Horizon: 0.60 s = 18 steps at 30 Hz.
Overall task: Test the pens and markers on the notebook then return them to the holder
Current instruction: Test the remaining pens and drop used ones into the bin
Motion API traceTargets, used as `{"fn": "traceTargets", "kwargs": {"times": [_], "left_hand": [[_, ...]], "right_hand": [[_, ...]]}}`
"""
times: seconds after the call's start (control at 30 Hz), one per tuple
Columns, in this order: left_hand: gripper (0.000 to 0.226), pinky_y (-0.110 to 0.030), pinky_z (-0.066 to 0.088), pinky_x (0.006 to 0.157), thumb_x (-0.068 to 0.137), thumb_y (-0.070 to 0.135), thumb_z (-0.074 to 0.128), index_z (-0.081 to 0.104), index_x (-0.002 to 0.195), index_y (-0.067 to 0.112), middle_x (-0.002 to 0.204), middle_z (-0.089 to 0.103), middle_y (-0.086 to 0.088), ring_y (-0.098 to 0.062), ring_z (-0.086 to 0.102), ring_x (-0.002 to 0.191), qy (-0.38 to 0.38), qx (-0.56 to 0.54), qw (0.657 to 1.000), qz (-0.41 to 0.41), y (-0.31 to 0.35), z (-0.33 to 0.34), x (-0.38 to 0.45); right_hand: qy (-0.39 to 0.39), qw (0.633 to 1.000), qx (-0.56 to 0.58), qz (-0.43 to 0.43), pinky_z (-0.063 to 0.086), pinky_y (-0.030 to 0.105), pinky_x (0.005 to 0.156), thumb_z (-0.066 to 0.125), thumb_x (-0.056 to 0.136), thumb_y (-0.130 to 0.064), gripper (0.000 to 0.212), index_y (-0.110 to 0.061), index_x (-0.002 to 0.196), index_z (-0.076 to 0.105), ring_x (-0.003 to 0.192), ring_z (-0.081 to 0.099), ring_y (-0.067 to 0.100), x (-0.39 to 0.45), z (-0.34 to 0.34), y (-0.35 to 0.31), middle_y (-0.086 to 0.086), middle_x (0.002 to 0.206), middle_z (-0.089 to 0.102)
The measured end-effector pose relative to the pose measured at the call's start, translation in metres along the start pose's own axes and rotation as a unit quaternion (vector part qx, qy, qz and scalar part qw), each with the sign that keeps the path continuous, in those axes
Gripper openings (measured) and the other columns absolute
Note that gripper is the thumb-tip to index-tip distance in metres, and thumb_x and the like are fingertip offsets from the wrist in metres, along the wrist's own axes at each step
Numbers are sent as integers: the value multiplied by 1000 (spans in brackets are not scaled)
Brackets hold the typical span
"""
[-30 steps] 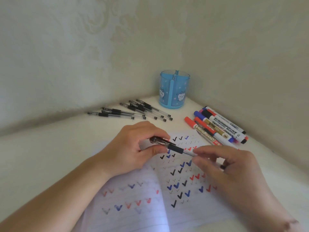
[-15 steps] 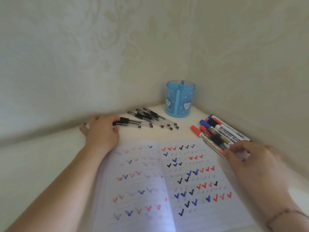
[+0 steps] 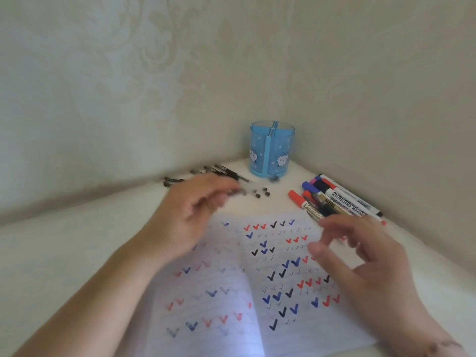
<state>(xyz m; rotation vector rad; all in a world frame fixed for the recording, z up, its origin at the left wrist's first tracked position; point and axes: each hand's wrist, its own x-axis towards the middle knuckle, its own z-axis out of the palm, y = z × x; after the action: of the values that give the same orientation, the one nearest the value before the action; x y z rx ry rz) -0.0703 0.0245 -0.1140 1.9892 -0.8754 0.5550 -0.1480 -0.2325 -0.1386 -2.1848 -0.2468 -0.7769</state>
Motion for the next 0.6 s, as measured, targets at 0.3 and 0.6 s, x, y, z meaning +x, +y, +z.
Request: {"fn": "traceTargets", "kwargs": {"times": [0.3,0.6], "left_hand": [[21,-16,44,72,95,24,59,69,103,7,88,65,1,-5,56,79,-216,38,971,91,19,33,-17],[21,-28,43,52,98,29,53,66,92,12,66,60,2,-13,50,56,-235,23,968,86,26,29,-19]], "right_hand": [[-102,984,6,-147,32,39,41,48,95,-51,60,-13,49,41,49,35,17,-3,9,2,-3,48,32],[-162,969,79,-167,29,33,45,44,99,-44,61,-5,52,40,49,32,19,-7,7,-4,5,52,31]]}}
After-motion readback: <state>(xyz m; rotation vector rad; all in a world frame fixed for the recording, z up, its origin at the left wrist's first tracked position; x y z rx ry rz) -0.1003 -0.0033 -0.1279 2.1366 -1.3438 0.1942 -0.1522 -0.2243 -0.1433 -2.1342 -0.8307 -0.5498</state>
